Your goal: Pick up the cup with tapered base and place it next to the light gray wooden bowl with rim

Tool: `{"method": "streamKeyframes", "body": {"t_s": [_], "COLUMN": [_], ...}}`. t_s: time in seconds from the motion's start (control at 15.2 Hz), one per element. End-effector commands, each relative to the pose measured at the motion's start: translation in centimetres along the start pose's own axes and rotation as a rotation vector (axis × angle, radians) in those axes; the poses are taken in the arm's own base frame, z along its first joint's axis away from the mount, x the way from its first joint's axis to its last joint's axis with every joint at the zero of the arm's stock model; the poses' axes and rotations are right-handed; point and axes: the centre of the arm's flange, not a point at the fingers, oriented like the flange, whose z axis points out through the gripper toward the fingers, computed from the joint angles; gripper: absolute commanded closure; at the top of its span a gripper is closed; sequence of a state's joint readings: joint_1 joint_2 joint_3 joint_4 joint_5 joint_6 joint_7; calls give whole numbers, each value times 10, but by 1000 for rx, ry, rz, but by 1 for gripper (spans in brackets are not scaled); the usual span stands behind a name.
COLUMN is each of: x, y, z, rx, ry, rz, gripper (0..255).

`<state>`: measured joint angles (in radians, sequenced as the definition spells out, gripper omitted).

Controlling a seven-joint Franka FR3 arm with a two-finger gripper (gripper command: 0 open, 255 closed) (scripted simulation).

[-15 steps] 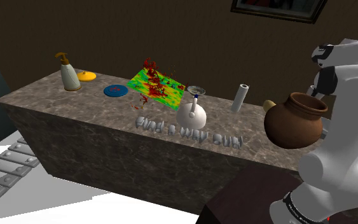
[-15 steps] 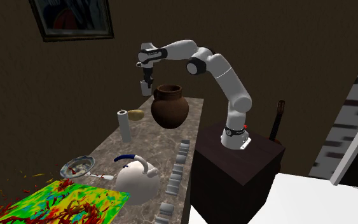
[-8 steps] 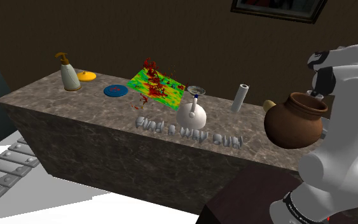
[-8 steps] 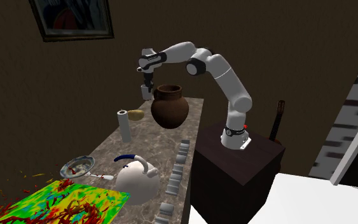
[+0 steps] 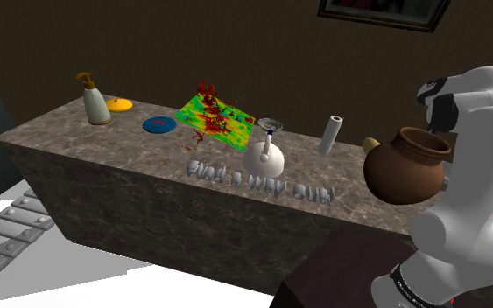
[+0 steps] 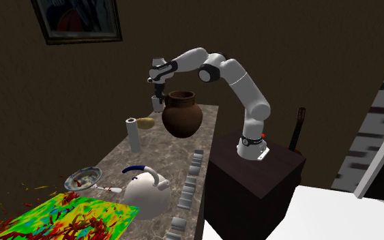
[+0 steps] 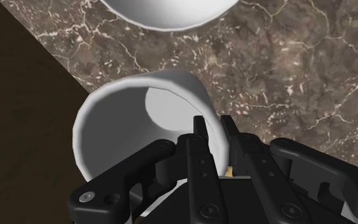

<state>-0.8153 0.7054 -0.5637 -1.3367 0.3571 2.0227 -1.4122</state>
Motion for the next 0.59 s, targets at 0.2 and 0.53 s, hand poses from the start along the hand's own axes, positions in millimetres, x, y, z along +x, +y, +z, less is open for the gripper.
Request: {"method": "streamKeyframes", "body": {"t_s": [0.2,0.53], "x": [0,0], "y": [-3,-5], "z": [26,52], "rx": [-1,-1], "ry": [0,0], "rz": [0,0], "gripper": [255,255]}}
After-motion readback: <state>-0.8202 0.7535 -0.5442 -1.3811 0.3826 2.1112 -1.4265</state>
